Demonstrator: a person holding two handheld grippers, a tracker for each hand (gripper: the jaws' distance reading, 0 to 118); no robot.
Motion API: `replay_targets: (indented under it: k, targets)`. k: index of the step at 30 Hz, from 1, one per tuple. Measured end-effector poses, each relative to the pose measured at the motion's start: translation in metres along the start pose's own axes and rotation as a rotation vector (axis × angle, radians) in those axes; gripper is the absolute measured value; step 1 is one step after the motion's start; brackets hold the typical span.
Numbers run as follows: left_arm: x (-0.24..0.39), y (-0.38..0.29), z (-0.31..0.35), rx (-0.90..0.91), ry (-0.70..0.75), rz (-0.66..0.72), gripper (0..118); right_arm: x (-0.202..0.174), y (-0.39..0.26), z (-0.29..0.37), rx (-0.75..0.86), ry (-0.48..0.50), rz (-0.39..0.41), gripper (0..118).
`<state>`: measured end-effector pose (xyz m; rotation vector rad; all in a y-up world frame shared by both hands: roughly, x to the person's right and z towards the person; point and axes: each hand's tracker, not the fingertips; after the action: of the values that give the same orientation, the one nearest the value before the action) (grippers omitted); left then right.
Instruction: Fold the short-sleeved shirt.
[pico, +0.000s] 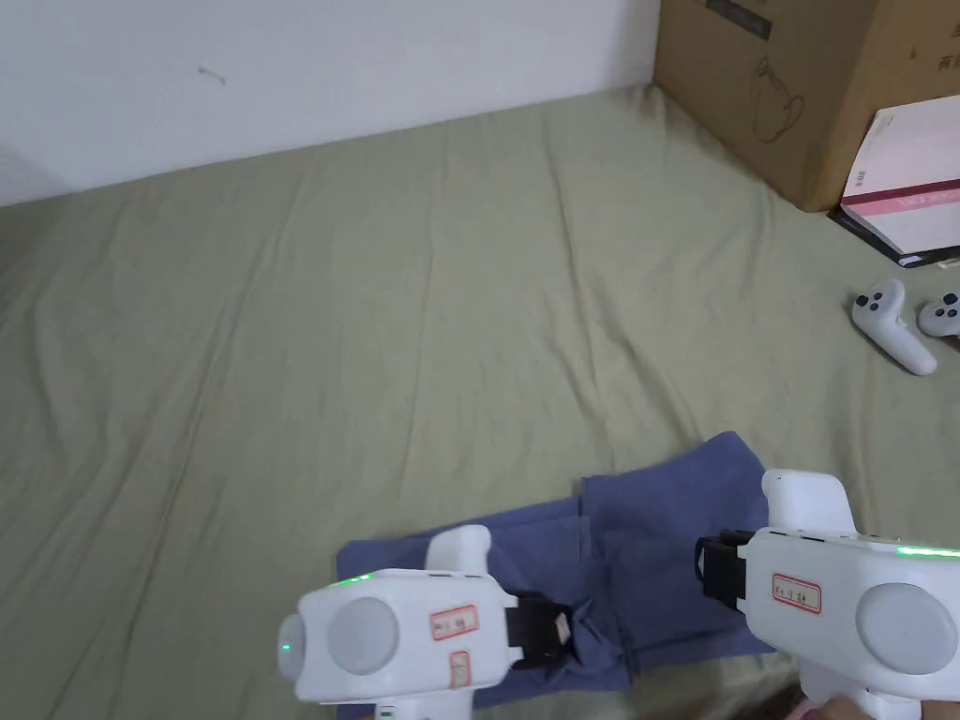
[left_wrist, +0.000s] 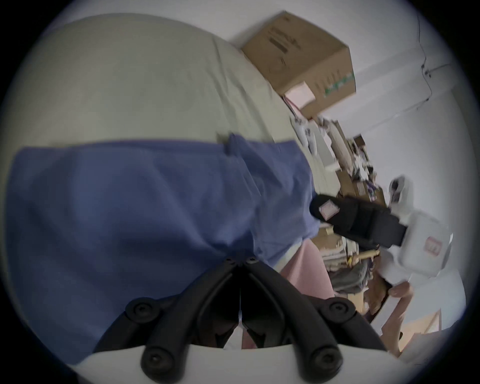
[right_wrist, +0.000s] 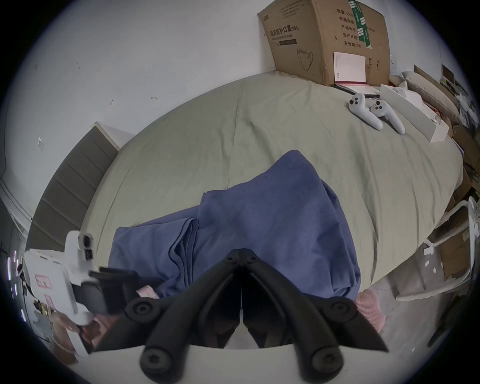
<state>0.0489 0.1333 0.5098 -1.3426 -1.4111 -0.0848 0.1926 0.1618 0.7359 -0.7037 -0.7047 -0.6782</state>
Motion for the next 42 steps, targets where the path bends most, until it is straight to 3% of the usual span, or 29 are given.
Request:
replay_targets:
  k: [8,12,16,17,18,19,20,21,23,29,33,34,35,36,37,39,42]
  targets:
    - [0.018,-0.005,-0.022,-0.059,-0.057,-0.022,0,0.002,-0.001,0.002,-0.017,-0.024,0.002,0]
    - [0.009,-0.001,0.011,-0.01,-0.06,-0.061,0,-0.004,0.004,0.004,-0.016,-0.024,0.023,0]
    - [-0.031,0.006,0.074,0.106,-0.098,0.018,1,-0.015,0.011,0.004,-0.011,-0.027,0.051,0]
    - [-0.044,0.007,0.089,0.122,-0.105,0.051,11,-0.018,0.012,0.003,-0.009,-0.025,0.056,0]
    - [-0.063,0.007,0.108,0.149,-0.106,0.095,31,-0.022,0.013,0.002,-0.01,-0.021,0.061,0]
    - [-0.077,0.005,0.122,0.17,-0.093,0.128,59,-0.026,0.014,0.0,-0.01,-0.016,0.065,0]
    - [-0.089,0.003,0.132,0.185,-0.084,0.143,94,-0.029,0.014,-0.001,-0.012,-0.012,0.069,0]
    - [-0.101,0.001,0.139,0.195,-0.068,0.177,110,-0.033,0.014,-0.003,-0.017,-0.005,0.075,0]
    - [-0.126,-0.004,0.147,0.208,-0.051,0.235,118,-0.041,0.013,-0.007,-0.026,0.002,0.089,0]
    - [-0.174,-0.014,0.132,0.218,-0.155,0.409,118,-0.064,0.011,-0.013,-0.06,0.021,0.159,0]
    - [-0.182,-0.013,0.114,0.23,-0.345,0.45,117,-0.07,0.014,-0.016,-0.079,-0.003,0.174,0]
    - [-0.185,-0.016,0.108,0.219,-0.36,0.479,109,-0.07,0.014,-0.017,-0.082,-0.003,0.17,0]
    - [-0.188,-0.015,0.103,0.214,-0.373,0.492,61,-0.07,0.015,-0.017,-0.085,0.0,0.165,0]
    - [-0.187,-0.012,0.091,0.162,-0.259,0.494,8,-0.069,0.016,-0.017,-0.089,0.005,0.155,0]
    - [-0.186,-0.014,0.085,0.145,-0.164,0.48,8,-0.07,0.016,-0.017,-0.091,0.007,0.148,0]
    - [-0.191,-0.016,0.097,0.176,-0.308,0.504,8,-0.071,0.018,-0.015,-0.092,0.006,0.148,0]
    - [-0.188,-0.011,0.12,0.184,-0.235,0.407,8,-0.072,0.021,-0.016,-0.093,-0.011,0.158,0]
